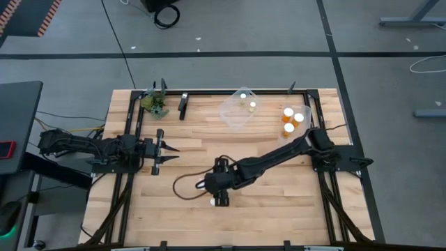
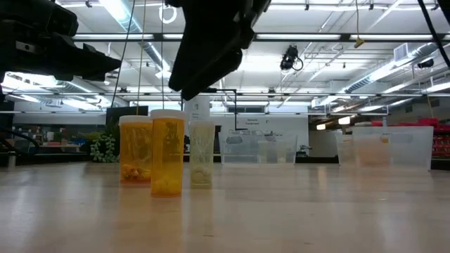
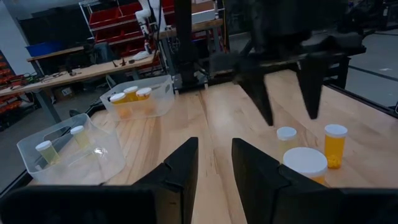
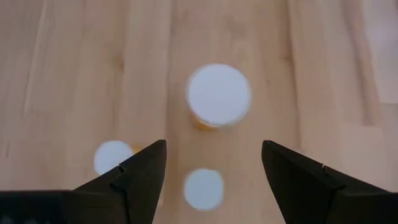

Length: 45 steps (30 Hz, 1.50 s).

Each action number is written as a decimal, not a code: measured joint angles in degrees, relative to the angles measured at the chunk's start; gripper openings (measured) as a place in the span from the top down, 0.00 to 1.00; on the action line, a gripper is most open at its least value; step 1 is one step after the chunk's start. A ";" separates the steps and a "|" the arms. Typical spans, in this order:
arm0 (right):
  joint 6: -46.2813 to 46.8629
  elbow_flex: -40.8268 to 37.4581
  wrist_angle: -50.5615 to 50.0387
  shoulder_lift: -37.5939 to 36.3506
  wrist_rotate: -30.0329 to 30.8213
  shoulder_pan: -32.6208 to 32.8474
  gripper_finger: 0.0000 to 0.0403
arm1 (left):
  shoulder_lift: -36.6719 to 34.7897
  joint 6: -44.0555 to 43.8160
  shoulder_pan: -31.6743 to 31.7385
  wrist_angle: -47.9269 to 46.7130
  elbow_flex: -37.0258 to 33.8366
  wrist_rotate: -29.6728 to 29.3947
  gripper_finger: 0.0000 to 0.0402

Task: Pick and place medicine bottles into bin by pill shape (circle, oval)
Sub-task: Put the small yellow pill bottle into the left transparent bin

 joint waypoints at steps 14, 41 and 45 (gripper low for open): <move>-1.36 1.80 -2.93 1.45 1.33 0.54 0.33 | -0.01 0.00 0.01 0.00 0.01 0.00 0.73; -1.16 -8.32 5.85 1.78 -0.31 0.52 0.33 | -0.01 0.00 -0.01 0.02 0.01 0.00 0.73; -0.80 -8.54 6.07 1.76 -0.28 0.52 0.33 | -0.02 0.00 -0.01 0.02 0.00 0.00 0.73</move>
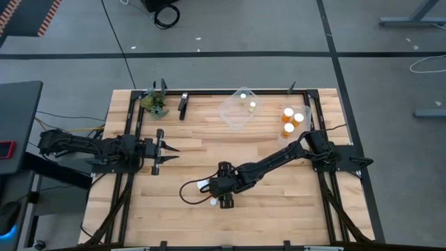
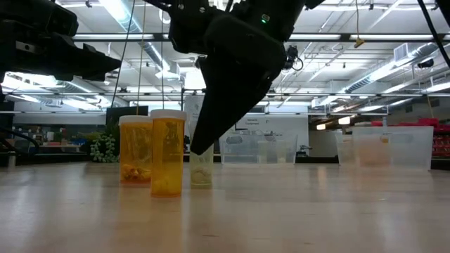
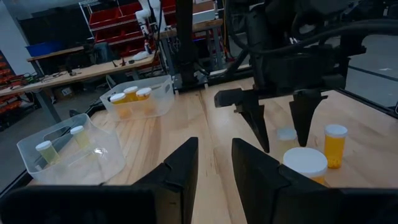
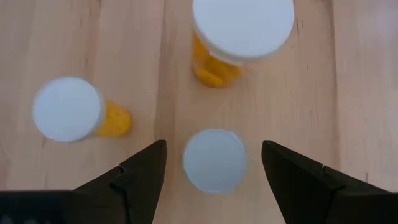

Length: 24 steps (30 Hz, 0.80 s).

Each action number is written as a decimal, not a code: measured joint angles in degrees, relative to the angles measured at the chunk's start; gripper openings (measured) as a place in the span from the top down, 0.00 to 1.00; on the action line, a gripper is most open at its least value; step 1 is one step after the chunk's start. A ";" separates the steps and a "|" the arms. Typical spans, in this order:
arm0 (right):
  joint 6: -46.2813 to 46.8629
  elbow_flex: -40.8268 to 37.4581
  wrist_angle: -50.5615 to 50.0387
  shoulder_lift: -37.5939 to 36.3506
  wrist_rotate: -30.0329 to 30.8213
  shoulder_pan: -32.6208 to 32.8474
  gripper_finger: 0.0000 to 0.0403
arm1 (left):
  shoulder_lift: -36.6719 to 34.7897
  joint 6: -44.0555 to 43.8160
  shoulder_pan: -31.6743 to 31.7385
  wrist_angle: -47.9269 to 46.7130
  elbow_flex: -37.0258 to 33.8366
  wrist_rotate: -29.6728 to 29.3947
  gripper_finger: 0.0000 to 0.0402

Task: Pick and place medicine bottles into bin by pill shape (circle, oval)
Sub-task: Put the small yellow pill bottle into the left transparent bin

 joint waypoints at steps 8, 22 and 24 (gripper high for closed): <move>0.31 0.00 0.22 0.00 0.02 0.00 0.46 | 0.00 0.00 0.02 0.00 0.02 0.00 0.73; -0.37 0.00 -4.59 -2.35 -0.50 -3.37 0.69 | 0.02 0.00 0.00 0.00 0.00 0.00 0.73; -1.13 0.00 -5.48 -3.64 -0.32 -4.33 0.69 | 0.00 0.00 0.00 0.00 0.01 -0.02 0.73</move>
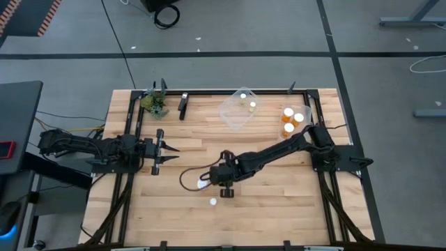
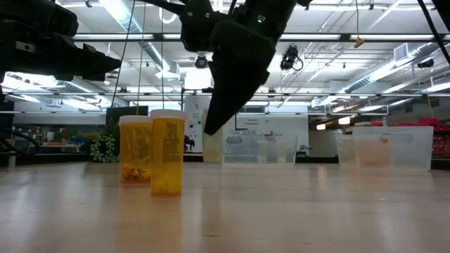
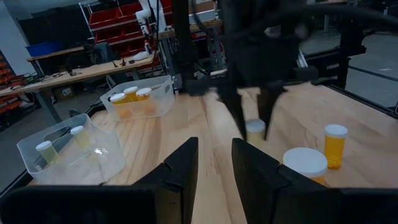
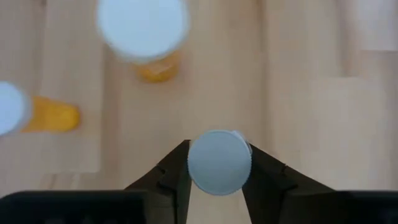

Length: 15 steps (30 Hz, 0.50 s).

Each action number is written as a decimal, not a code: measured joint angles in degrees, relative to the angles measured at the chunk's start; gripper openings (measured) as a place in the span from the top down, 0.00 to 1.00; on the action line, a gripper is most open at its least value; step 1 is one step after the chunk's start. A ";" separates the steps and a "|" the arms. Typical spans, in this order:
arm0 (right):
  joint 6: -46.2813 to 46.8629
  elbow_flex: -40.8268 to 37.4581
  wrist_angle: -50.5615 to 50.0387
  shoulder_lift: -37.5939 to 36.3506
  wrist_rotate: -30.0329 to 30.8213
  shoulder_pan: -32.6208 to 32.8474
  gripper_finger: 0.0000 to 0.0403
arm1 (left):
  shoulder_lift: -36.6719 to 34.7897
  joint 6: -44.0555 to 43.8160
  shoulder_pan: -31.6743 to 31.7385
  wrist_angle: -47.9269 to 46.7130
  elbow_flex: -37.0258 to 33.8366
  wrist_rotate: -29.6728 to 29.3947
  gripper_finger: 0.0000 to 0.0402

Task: Pick and place medicine bottles into bin by pill shape (circle, oval)
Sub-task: Put the small yellow pill bottle into the left transparent bin

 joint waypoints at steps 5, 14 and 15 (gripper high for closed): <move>-2.31 0.00 -0.60 -2.38 0.70 -2.69 0.67 | 0.02 0.00 0.00 -0.02 0.01 0.00 0.73; -6.55 0.02 -0.86 -5.45 0.86 -8.55 0.67 | 0.00 0.00 0.00 0.00 0.01 0.00 0.73; -7.13 0.02 -1.11 -5.70 0.86 -9.21 0.67 | 0.02 0.00 0.00 0.00 -0.01 0.02 0.73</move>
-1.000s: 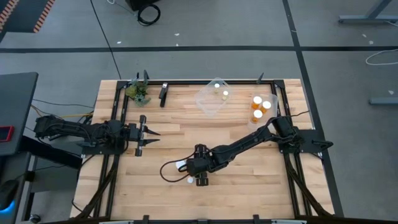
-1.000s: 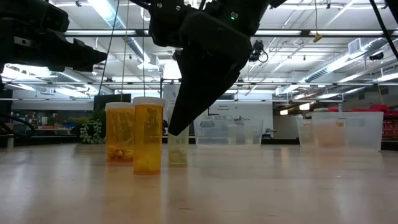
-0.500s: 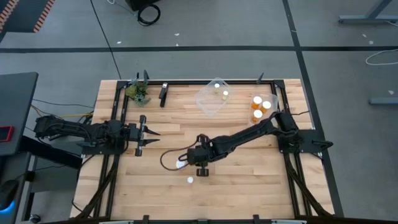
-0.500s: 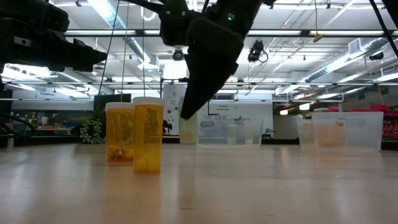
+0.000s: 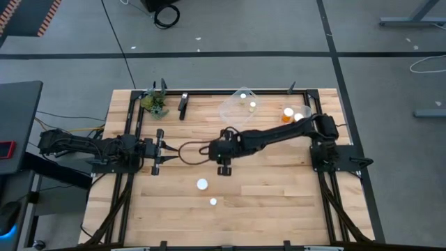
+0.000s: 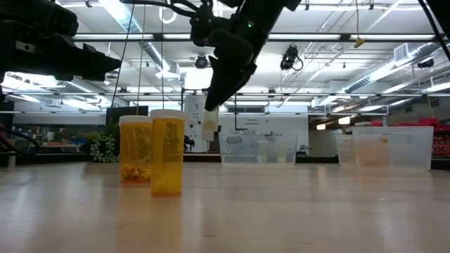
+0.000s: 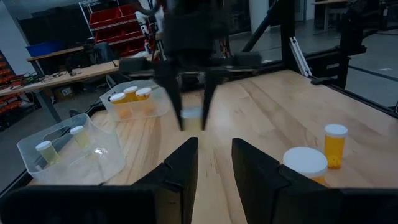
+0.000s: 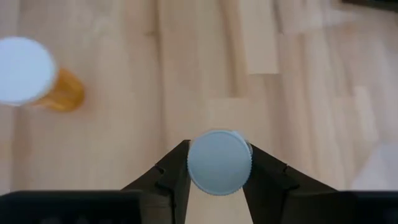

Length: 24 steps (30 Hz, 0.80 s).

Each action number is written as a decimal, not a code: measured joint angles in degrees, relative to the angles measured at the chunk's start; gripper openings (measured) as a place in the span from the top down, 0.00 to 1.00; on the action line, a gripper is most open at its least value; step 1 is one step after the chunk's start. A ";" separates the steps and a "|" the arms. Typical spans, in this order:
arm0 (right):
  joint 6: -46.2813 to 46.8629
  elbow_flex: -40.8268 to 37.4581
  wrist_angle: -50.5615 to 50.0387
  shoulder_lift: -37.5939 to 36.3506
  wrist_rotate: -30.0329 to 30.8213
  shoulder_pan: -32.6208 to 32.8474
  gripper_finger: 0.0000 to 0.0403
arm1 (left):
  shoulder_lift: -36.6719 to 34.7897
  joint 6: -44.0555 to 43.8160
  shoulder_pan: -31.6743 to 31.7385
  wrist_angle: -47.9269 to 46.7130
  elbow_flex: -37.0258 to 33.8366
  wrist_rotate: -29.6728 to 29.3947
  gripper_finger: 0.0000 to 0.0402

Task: Pick and place medicine bottles into bin by pill shape (circle, oval)
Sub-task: Put the small yellow pill bottle into the left transparent bin

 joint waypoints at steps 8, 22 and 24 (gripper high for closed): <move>-4.56 0.04 -0.52 -2.52 -0.40 -6.14 0.67 | -0.01 0.00 0.00 -0.08 0.00 0.00 0.73; -9.21 0.00 -1.36 -7.31 -1.88 -21.68 0.67 | -0.02 0.00 0.00 0.00 0.01 -0.02 0.73; -9.91 -0.02 -1.17 -6.83 -2.37 -24.02 0.67 | 0.00 0.00 0.02 -0.02 0.02 -0.02 0.73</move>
